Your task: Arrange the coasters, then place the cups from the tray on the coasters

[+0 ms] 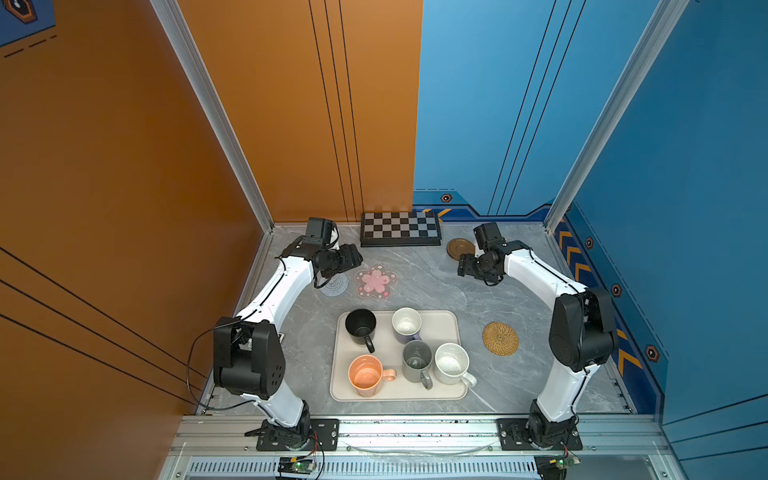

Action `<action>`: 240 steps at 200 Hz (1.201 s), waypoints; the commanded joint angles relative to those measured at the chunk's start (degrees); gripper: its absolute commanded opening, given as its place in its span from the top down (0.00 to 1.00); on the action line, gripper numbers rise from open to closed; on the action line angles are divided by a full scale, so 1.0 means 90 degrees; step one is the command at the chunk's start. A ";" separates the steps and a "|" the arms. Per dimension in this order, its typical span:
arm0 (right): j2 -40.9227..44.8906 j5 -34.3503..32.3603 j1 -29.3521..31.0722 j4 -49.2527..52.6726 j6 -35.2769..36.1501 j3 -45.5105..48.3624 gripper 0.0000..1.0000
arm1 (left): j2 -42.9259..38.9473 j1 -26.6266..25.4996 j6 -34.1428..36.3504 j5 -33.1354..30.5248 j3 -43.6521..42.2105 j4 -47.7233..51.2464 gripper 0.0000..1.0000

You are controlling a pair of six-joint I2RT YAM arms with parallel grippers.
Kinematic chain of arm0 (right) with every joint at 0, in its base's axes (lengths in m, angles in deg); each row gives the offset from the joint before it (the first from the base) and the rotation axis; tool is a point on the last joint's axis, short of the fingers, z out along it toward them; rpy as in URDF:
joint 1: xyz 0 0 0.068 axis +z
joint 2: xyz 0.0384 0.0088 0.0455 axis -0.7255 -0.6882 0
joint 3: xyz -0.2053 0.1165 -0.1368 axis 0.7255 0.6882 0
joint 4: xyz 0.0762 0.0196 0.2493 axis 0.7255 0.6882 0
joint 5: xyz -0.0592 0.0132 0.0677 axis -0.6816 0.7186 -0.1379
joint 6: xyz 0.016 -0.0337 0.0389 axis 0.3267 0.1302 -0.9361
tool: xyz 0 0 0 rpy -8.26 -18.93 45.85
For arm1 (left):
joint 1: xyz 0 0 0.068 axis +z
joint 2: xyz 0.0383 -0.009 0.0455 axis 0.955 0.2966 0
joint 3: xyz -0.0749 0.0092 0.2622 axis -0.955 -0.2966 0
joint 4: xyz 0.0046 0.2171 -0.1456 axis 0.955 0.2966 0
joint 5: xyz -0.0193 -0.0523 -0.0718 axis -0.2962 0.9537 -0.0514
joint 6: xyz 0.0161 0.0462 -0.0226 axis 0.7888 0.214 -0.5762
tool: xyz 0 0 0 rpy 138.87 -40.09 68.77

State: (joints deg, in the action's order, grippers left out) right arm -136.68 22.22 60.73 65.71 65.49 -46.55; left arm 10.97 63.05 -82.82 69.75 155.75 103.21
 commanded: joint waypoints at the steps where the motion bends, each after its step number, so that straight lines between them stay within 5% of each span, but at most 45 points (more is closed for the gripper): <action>1: 0.0176 -0.0010 -0.0113 -0.0118 0.0107 0.0048 0.21 | 0.0232 -0.0190 0.0121 -0.0129 0.0346 0.0142 0.24; 158: -0.1226 0.0084 -0.0438 -0.1190 -0.0042 -0.1344 0.25 | 0.1798 -0.1359 -0.0361 -0.0121 0.1612 0.0142 0.28; 186: -0.1762 0.0113 -0.0403 -0.1339 -0.0055 -0.1673 0.34 | 0.2034 -0.1413 -0.0382 -0.0037 0.1821 0.0142 0.29; 220: -0.2265 -0.0001 -0.0386 -0.1565 -0.0125 -0.2032 0.65 | 0.2307 -0.1420 -0.0348 0.0091 0.2029 0.0142 0.30; 240: -0.2534 -0.0055 -0.0388 -0.1598 -0.0159 -0.2187 0.73 | 0.2471 -0.1419 -0.0346 0.0182 0.2144 0.0137 0.30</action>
State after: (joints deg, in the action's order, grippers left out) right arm -157.34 22.42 57.08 52.97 64.79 -63.53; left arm 31.25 50.55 -85.66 69.20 172.80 103.76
